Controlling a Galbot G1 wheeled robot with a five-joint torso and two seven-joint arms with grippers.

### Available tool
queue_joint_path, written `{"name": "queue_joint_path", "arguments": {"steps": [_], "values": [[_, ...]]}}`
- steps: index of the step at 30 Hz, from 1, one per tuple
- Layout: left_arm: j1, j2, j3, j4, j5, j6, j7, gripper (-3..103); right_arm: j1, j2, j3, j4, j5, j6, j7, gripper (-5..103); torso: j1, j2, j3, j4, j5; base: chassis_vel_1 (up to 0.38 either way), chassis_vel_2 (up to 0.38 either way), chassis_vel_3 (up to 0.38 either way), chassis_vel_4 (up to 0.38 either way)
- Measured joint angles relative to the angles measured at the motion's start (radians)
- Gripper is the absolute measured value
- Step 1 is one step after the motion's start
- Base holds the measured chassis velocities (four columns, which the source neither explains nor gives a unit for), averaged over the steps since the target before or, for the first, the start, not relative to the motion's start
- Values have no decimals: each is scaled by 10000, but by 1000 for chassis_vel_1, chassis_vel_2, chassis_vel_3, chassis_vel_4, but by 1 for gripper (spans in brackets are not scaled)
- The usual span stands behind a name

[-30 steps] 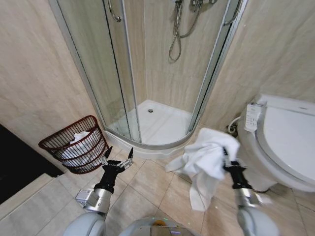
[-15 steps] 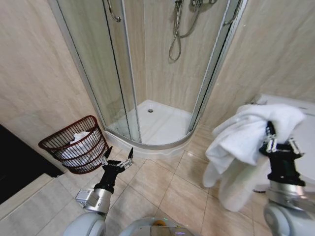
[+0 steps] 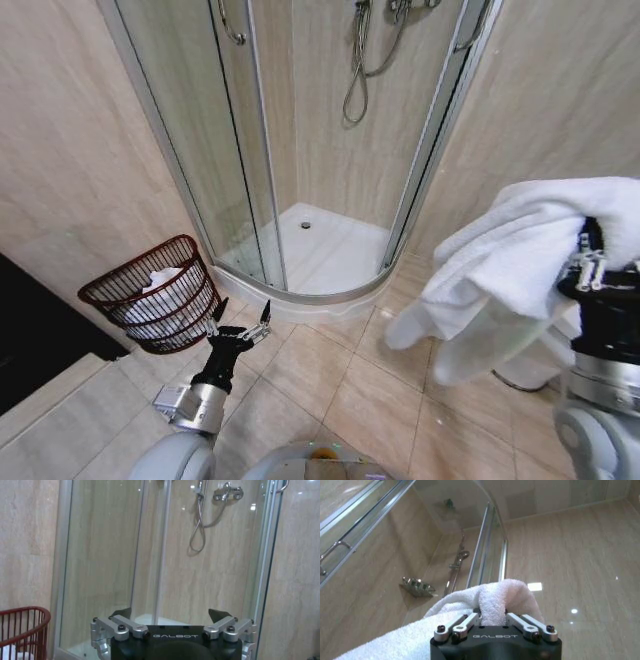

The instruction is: Discard the used towel into the hamper.

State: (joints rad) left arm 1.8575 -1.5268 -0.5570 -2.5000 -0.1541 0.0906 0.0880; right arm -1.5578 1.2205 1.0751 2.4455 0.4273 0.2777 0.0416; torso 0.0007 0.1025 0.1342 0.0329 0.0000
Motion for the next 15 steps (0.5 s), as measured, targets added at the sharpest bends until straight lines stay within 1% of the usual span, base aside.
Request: {"name": "queue_joint_path", "arguments": {"steps": [2, 5, 7, 10, 15], "values": [[0, -1, 0, -1, 0, 0, 0, 100, 65, -103, 1, 11, 87, -47, -69, 13, 21, 126, 97, -3, 0, 0, 0, 0, 0], [0, 0, 0, -1, 0, 0, 0, 100, 107, -130, -22, 17, 92, -61, -93, 13, 46, 216, 167, -2, 1, 0, 0, 0, 0], [0, 0, 0, -1, 0, 0, 0, 100, 115, -74, -17, 91, 101, -54, -93, 13, 78, 348, 274, -2, 0, 0, 0, 0, 0], [0, 0, 0, -1, 0, 0, 0, 100, 92, -20, -3, 133, 98, -24, -94, 13, 96, 431, 340, -3, 0, 0, 0, 0, 0], [0, 0, 0, -1, 0, 0, 0, 100, 109, 49, -89, -51, -364, 412, 114, 13, 158, 673, 521, -2, 0, 0, 0, 0, 0]]}}
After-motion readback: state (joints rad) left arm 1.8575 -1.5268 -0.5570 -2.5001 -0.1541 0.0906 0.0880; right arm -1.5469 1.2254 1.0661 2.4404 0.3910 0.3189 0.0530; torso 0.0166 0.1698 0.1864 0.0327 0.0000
